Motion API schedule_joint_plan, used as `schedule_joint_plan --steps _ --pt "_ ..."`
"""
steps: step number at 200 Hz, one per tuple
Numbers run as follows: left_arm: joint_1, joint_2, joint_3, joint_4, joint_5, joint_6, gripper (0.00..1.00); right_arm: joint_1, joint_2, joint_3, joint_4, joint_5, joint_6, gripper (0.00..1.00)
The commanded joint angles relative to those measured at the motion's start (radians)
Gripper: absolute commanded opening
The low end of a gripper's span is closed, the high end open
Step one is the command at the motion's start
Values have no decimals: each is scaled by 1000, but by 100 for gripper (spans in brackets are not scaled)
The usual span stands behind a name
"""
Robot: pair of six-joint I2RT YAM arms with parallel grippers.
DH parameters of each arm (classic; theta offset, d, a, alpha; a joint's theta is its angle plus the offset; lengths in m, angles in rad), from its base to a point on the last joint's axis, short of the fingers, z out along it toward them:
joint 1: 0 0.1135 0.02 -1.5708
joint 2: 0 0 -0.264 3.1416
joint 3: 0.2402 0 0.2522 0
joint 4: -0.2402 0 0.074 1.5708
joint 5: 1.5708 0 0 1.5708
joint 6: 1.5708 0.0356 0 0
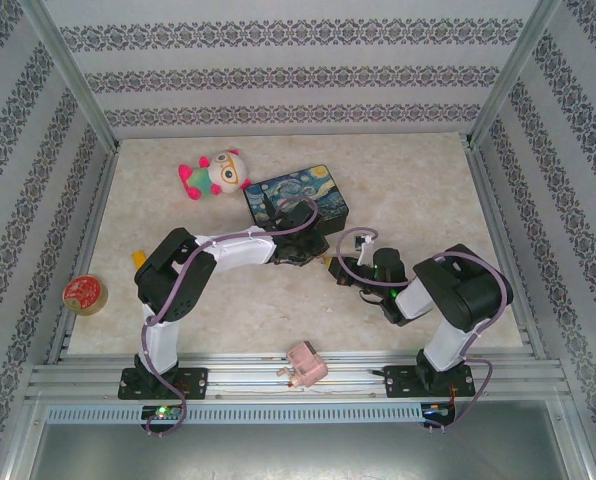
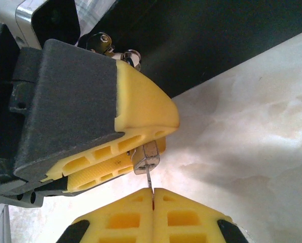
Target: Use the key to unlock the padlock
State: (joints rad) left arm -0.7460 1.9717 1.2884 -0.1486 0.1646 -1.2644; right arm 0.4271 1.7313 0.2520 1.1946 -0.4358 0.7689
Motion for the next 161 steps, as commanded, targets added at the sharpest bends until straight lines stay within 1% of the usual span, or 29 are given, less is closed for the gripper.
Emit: schedule_joint_plan --steps 1,40,73,95,114,139,161 --pt "-8 -53 2 42 103 -43 6 -14 37 29 106 9 40 0" --pt "-16 -48 2 40 118 -46 6 -15 78 57 189 26 84 0" --pt "-19 -49 1 48 126 -42 6 -19 76 86 183 49 152 0" --pt "-19 -58 0 53 119 -32 6 -21 62 83 179 71 261 0" --pt "-19 -61 -5 73 116 -30 6 -20 54 65 150 113 400 0" --pt "-19 -62 -25 149 134 -41 6 -22 54 25 158 163 583 0" --pt "-20 -61 -51 250 146 -60 9 -9 61 4 185 200 718 0"
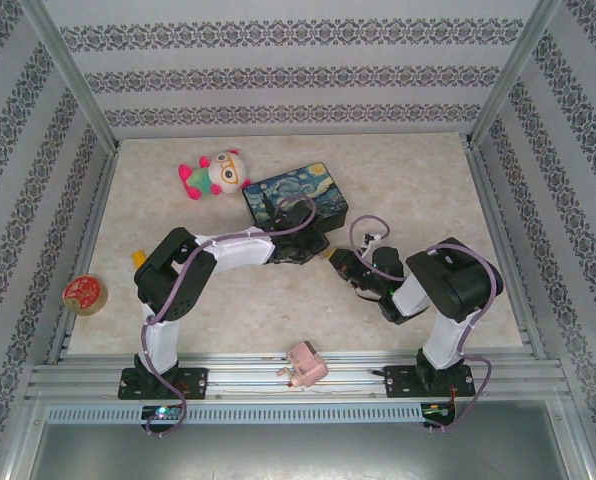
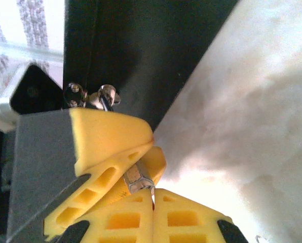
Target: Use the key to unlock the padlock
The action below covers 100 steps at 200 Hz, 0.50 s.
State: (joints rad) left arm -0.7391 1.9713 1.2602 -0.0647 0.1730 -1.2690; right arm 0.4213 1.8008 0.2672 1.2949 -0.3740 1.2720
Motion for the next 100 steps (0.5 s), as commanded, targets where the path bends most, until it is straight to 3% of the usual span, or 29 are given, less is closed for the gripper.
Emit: schedule_joint_plan --steps 1,19,45,100 --pt "-27 -60 -24 171 138 -56 9 -2 -8 -12 86 139 220 0" --pt "-28 -63 -39 219 140 -57 13 12 -12 -15 90 166 298 0" --pt "-28 -75 -63 261 130 -58 29 24 -50 -32 90 213 379 0" --pt "-28 -62 -120 402 112 -85 31 39 -87 -71 91 305 517 0"
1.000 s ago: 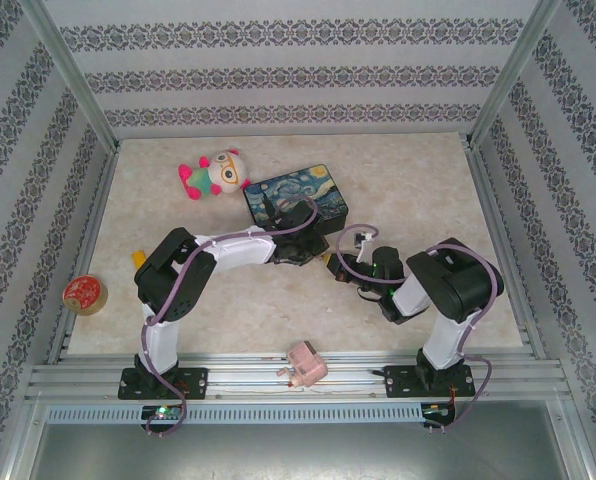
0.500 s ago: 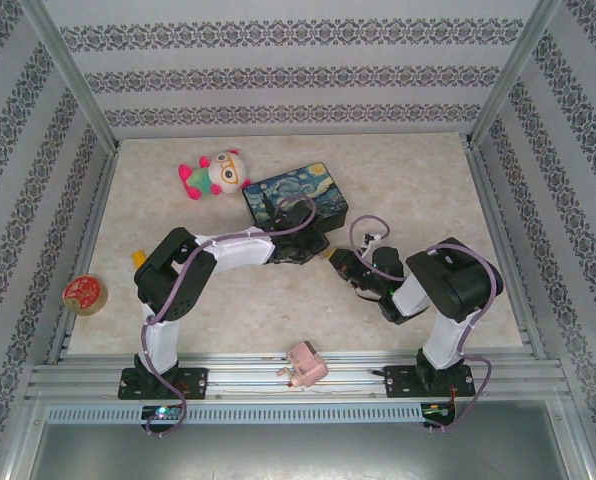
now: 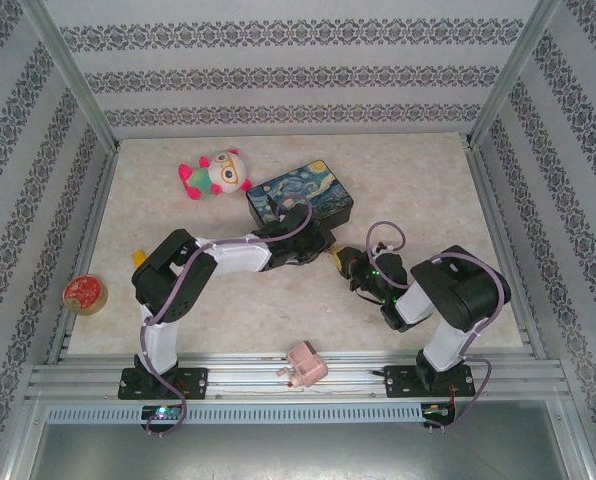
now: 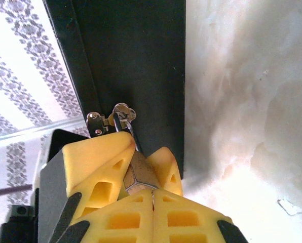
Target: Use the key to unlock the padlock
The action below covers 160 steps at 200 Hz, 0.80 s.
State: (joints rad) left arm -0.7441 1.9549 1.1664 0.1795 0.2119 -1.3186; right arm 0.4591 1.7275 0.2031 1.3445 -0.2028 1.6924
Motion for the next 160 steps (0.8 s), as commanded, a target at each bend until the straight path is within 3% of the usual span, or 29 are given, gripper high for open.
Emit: schedule_joint_plan --steps 1,58,98,117,160 --pt "-23 -46 -28 163 72 -35 31 1 -14 -7 41 134 97 0" --pt "-24 -74 -81 285 26 33 30 -8 -62 -24 41 163 140 0" --pt "-23 -77 -131 404 16 33 21 -5 -60 -6 41 152 152 0" --pt "-23 -79 -147 429 17 27 11 -7 -59 -7 41 158 149 0" --pt "-23 -75 -152 433 21 28 11 -5 -56 3 41 153 143 0"
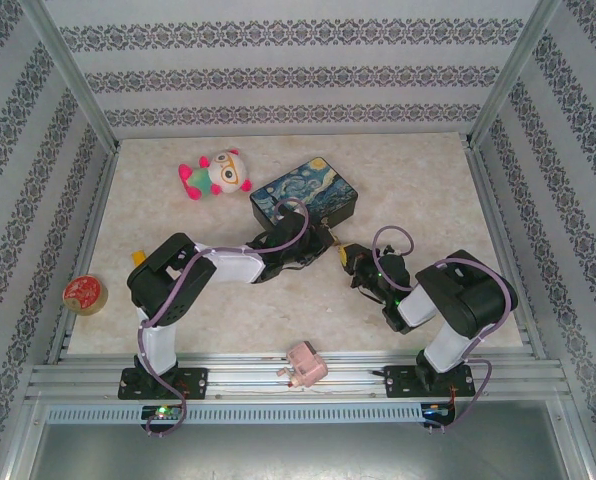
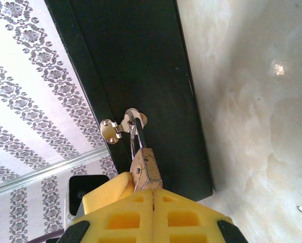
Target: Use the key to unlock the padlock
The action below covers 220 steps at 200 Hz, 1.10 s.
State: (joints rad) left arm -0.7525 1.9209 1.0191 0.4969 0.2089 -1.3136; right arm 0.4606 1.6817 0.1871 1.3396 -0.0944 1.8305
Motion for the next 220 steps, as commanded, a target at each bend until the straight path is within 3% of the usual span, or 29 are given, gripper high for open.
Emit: schedule_joint_plan --steps 1,31,51,76,92,112,128,141,155,193,220 --pt "-15 -40 -5 116 24 22 11 -7 -10 19 46 44 5 0" --pt "-15 -33 -18 135 42 1 10 -8 -8 43 46 17 -25 0" --pt "-13 -53 -32 100 36 19 8 -11 -29 40 27 12 -81 20" --pt "-10 -76 -46 35 14 45 8 -20 -128 31 -117 -18 -206 33" --pt "-8 -74 -59 35 12 38 8 -28 -233 38 -299 -35 -318 43" --pt "-8 -68 -65 14 24 42 10 -27 -455 95 -735 -13 -518 47" --pt "-7 -69 -83 4 29 58 15 -16 -622 194 -1103 48 -697 50" --pt "-7 -73 -92 -17 31 71 24 -17 -716 240 -1281 90 -792 51" --pt "-7 -77 -93 -46 29 89 41 -31 -775 241 -1340 93 -834 51" --pt "-7 -106 -91 -82 7 118 42 -73 -788 202 -1325 -12 -885 49" --pt "-7 -163 -108 -127 -41 151 42 -68 -751 213 -1337 -17 -966 47"
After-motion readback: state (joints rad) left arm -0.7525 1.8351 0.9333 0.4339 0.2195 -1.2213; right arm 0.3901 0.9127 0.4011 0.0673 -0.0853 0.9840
